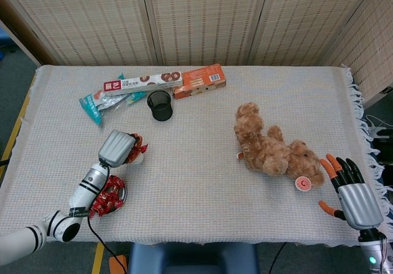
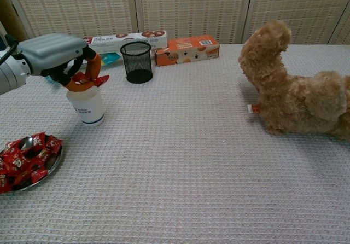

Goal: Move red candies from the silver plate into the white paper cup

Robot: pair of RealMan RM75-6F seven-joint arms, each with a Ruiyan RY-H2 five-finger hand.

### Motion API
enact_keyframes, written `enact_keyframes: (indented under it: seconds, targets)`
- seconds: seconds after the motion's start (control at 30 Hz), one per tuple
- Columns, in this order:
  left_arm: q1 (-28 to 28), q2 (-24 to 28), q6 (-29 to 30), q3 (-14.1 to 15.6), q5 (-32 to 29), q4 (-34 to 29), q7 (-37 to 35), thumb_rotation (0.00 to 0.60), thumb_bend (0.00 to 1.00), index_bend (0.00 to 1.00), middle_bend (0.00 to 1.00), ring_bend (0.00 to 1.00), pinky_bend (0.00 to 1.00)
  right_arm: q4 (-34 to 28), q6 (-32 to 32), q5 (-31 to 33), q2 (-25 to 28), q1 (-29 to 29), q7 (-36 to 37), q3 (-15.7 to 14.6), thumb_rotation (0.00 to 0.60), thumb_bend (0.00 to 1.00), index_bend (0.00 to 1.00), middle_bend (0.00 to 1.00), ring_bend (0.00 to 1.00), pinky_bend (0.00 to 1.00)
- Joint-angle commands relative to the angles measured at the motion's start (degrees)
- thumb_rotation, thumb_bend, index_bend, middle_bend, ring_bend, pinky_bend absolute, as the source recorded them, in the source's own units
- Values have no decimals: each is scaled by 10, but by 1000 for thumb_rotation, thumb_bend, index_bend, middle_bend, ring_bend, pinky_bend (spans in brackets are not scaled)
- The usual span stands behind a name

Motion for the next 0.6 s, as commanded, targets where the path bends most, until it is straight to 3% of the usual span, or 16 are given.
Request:
enact_keyframes:
  seconds: [0.03,0.6]
  targets:
    - [-3,-2,-6,9,2,9,-6,600,740,745,712,647,1000,0,0,-1,1,0,2,0,600,63,0,0,0,0]
    - [-15,7,-22,26,-1,23,-17,600,648,576,610,559,882,-2,-3,-6,6,0,7,-4,600,63,0,0,0,0]
